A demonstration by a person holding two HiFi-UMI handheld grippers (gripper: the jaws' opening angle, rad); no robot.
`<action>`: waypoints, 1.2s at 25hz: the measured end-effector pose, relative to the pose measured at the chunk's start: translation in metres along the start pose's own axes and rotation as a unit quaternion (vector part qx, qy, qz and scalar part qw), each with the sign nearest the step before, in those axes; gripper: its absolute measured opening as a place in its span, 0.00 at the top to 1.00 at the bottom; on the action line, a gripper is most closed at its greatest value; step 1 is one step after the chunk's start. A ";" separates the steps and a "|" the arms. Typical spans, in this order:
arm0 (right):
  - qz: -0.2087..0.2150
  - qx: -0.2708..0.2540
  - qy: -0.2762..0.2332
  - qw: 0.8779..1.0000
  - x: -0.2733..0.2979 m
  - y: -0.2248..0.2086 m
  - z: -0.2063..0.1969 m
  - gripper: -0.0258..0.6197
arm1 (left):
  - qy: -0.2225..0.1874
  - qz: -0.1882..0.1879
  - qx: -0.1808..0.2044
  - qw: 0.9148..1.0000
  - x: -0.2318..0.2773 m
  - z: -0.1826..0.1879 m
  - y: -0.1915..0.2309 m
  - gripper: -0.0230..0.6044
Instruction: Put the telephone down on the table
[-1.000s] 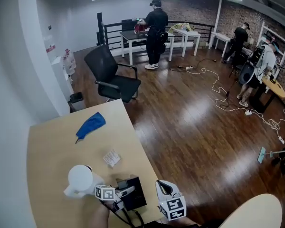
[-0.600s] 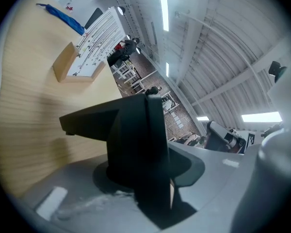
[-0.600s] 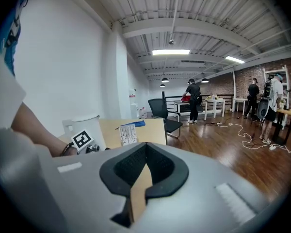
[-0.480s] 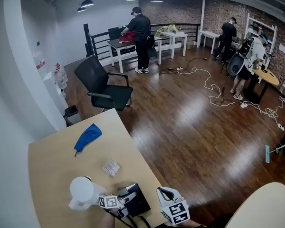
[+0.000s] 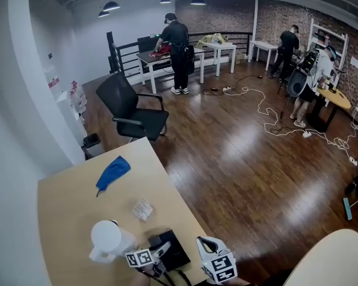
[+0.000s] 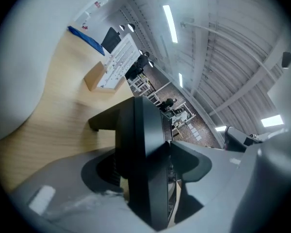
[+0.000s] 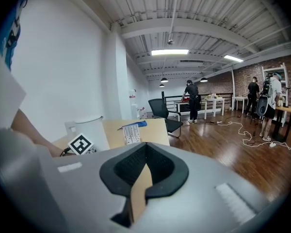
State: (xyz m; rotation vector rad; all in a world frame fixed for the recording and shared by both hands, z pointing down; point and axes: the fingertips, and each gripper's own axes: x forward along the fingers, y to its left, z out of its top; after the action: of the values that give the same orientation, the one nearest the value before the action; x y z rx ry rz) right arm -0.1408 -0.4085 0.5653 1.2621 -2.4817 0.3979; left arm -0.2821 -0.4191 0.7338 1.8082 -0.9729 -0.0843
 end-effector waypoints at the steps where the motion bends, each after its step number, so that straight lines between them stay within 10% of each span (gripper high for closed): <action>1: 0.002 0.000 -0.001 1.000 0.001 0.002 0.001 0.97 | -0.010 0.010 -0.005 1.000 -0.006 0.000 0.003 0.47; 9: 0.008 -0.003 -0.011 1.000 0.000 0.026 0.007 0.97 | -0.069 0.068 0.018 0.995 -0.073 -0.021 -0.012 0.50; 15: 0.013 -0.009 -0.011 1.000 -0.009 0.051 0.009 0.97 | -0.082 0.131 0.123 0.980 -0.117 -0.022 -0.033 0.80; 21: 0.011 -0.014 -0.010 1.000 -0.032 0.082 -0.007 0.97 | -0.109 0.137 0.314 0.933 -0.136 -0.001 -0.086 0.81; 25: -0.011 -0.027 -0.029 0.999 -0.045 0.088 0.001 0.97 | -0.148 0.092 0.429 0.887 -0.139 0.015 -0.148 0.82; 30: -0.034 -0.026 -0.010 0.999 -0.070 0.106 -0.006 0.97 | -0.161 0.066 0.491 0.854 -0.159 0.007 -0.192 0.94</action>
State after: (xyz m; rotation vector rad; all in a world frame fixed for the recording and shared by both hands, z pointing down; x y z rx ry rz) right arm -0.1875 -0.2951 0.5317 1.3327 -2.4421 0.3037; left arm -0.2816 -0.2947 0.5173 2.6999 -1.5511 0.2548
